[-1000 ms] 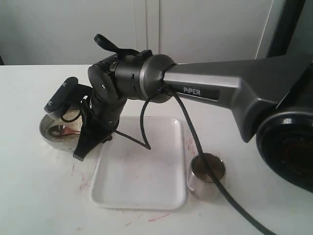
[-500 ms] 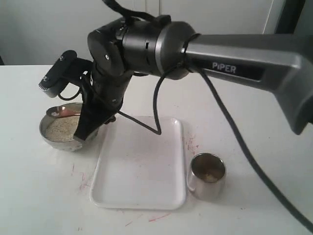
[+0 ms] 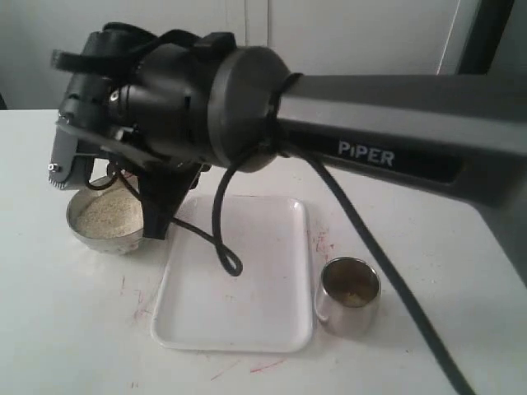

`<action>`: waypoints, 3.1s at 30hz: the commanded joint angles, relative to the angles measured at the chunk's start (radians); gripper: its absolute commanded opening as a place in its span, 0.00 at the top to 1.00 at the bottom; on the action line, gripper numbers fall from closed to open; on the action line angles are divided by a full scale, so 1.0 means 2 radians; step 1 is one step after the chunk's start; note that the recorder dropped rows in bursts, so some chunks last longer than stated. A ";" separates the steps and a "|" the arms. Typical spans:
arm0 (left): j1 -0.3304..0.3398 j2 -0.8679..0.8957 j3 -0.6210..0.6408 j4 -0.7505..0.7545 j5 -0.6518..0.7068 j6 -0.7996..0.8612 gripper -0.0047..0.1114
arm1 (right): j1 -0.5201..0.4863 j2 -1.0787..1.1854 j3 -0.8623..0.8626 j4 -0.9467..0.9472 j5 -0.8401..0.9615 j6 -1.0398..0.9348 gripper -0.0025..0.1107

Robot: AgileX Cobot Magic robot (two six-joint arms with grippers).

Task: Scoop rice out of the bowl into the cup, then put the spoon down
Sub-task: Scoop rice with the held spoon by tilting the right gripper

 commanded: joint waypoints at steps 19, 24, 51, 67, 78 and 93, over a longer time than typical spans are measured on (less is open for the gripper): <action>-0.003 0.000 -0.003 -0.005 -0.002 0.000 0.84 | 0.034 0.100 -0.002 -0.209 0.021 0.110 0.98; -0.003 0.000 -0.003 -0.005 -0.002 0.000 0.84 | 0.034 0.112 -0.002 -0.232 0.012 0.127 0.98; -0.003 0.000 -0.003 -0.005 -0.002 0.000 0.84 | 0.033 0.142 -0.007 -0.190 -0.001 0.127 0.98; -0.003 0.000 -0.003 -0.005 -0.002 0.000 0.84 | 0.007 0.131 -0.093 0.054 -0.002 0.061 0.98; -0.003 0.000 -0.003 -0.005 -0.002 0.000 0.84 | -0.049 0.086 -0.093 0.218 -0.038 0.018 0.98; -0.003 0.000 -0.003 -0.005 -0.002 0.000 0.84 | -0.052 0.082 -0.079 0.228 -0.097 0.008 0.98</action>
